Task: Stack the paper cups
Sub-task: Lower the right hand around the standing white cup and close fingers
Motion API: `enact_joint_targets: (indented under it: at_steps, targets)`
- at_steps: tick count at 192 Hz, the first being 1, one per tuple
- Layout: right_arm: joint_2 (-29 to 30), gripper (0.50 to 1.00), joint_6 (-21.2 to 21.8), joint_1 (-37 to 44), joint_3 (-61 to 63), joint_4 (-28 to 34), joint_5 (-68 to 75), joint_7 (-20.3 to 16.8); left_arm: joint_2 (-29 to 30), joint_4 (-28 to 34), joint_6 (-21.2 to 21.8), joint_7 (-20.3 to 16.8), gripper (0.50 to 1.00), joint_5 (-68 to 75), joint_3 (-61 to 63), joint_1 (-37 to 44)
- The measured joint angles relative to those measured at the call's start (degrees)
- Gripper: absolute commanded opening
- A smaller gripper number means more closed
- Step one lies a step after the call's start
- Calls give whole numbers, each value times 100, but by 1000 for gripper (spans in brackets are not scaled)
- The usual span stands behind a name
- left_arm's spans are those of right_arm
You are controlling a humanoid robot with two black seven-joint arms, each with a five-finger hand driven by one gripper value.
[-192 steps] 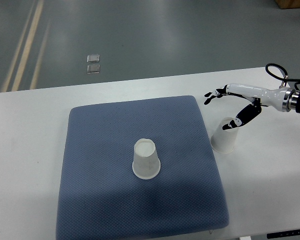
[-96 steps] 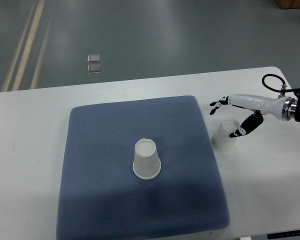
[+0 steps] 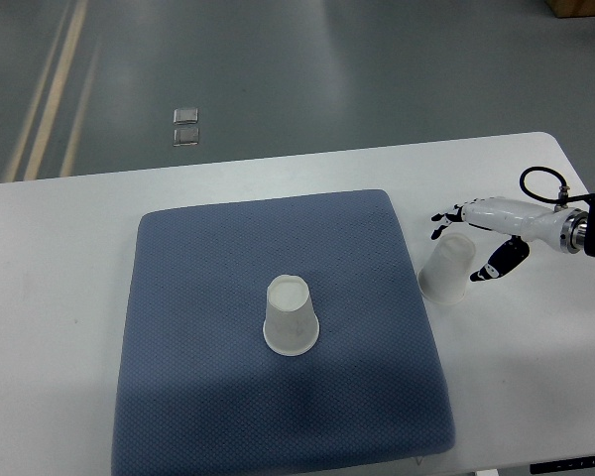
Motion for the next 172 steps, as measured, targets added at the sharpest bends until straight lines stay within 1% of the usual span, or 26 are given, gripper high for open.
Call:
enact_joint_targets:
  at_steps: [12, 25, 32, 39, 52, 57, 66, 69, 73, 94, 96, 103, 120, 129, 148, 172]
  targets:
    - [11, 864, -29, -1, 0, -13, -15, 5, 0, 0, 0, 0, 1000, 0, 0, 0]
    - [21, 834, -43, -1, -1, -22, -23, 7, 0, 0, -1, 0, 1000, 0, 0, 0]
    - [29, 827, -45, -1, -1, -28, -27, 7, 0, 0, -1, 0, 1000, 0, -1, 0]
    - [37, 801, -46, -1, -1, -33, -30, 7, 0, 0, -1, 0, 1000, 0, -2, 0]
    - [47, 776, -46, -1, -1, -37, -34, 7, 0, 0, -1, 0, 1000, 0, -2, 0]
    - [48, 758, -46, -1, -1, -37, -34, 7, 0, 0, -1, 0, 1000, 0, -2, 0]
    - [49, 740, -47, 0, -1, -41, -35, 9, 0, 0, -1, 0, 1000, 0, -2, 0]
    - [50, 725, -47, 1, -1, -42, -35, 9, 0, 0, -1, 0, 1000, -1, -2, 0]
    - [50, 721, -47, 2, -1, -45, -35, 10, 0, 0, -1, 0, 1000, 0, -2, 0]
    - [51, 635, -47, 6, -1, -60, -35, 13, 0, 3, -1, 0, 1000, 0, -2, 0]
    - [51, 635, -48, 7, -1, -61, -35, 13, 0, 3, -1, 0, 1000, -1, -2, 0]
    - [51, 609, -48, 8, 1, -63, -35, 14, 0, 3, -1, 0, 1000, -1, -2, 0]
    - [51, 605, -48, 14, 16, -64, -35, 15, 0, 2, 1, 0, 1000, -1, -1, 0]
    - [51, 588, -51, 15, 27, -65, -35, 16, 0, 1, 1, 0, 1000, -1, 0, 0]
    - [51, 572, -100, 22, 59, -65, -25, 26, 0, -2, 1, 0, 1000, -1, -1, 0]
    - [45, 572, -174, 62, 103, -57, -5, 80, 0, -2, 1, 0, 1000, -2, -1, 0]
